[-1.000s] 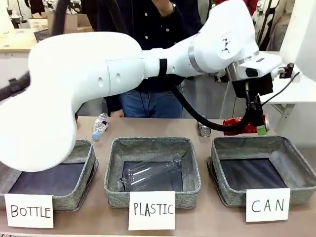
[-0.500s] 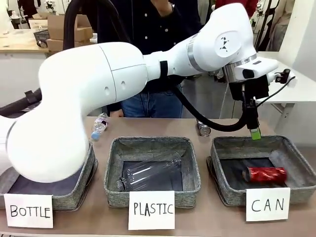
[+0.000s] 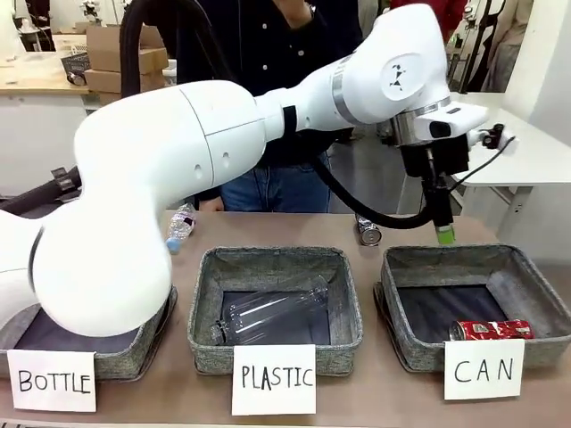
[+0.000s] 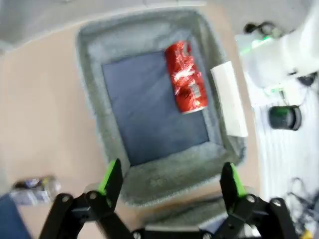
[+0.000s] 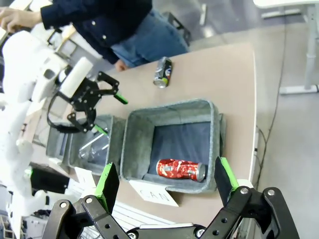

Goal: Sort the can waste into the basket.
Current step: Pick up the can waste from the table and place it in the right Fabric basket.

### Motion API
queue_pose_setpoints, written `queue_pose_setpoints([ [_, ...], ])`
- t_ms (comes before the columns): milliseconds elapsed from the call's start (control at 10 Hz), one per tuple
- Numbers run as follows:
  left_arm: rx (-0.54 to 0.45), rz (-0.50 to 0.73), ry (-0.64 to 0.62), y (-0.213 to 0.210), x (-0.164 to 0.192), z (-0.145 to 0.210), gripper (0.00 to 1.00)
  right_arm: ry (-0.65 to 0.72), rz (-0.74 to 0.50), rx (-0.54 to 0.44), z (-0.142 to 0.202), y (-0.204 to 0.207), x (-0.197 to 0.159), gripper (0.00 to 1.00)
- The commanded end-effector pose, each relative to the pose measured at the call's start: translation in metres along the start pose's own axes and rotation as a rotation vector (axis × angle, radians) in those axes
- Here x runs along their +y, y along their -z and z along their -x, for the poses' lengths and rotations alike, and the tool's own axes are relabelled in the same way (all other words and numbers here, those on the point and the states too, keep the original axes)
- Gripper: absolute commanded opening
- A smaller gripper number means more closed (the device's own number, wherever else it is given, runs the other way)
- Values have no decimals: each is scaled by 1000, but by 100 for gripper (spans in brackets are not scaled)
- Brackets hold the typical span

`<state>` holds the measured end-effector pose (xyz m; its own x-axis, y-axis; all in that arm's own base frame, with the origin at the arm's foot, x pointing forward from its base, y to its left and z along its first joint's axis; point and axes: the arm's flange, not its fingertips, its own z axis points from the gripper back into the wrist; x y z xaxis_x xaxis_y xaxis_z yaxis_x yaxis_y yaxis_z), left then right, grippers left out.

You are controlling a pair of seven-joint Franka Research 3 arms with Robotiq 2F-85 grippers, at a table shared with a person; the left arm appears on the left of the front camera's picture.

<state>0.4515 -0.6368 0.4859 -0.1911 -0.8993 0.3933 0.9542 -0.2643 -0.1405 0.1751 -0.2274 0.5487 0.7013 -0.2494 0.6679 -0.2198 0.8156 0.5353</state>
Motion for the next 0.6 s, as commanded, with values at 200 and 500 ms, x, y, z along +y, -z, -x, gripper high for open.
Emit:
queue_pose_setpoints([
  [200,235,376,-329,19,-27,58,100,-44,-88,85,-21,52,26,100],
  [500,441,464,-529,-35,-85,110,100,-8,-126,145,-18,67,22,100],
])
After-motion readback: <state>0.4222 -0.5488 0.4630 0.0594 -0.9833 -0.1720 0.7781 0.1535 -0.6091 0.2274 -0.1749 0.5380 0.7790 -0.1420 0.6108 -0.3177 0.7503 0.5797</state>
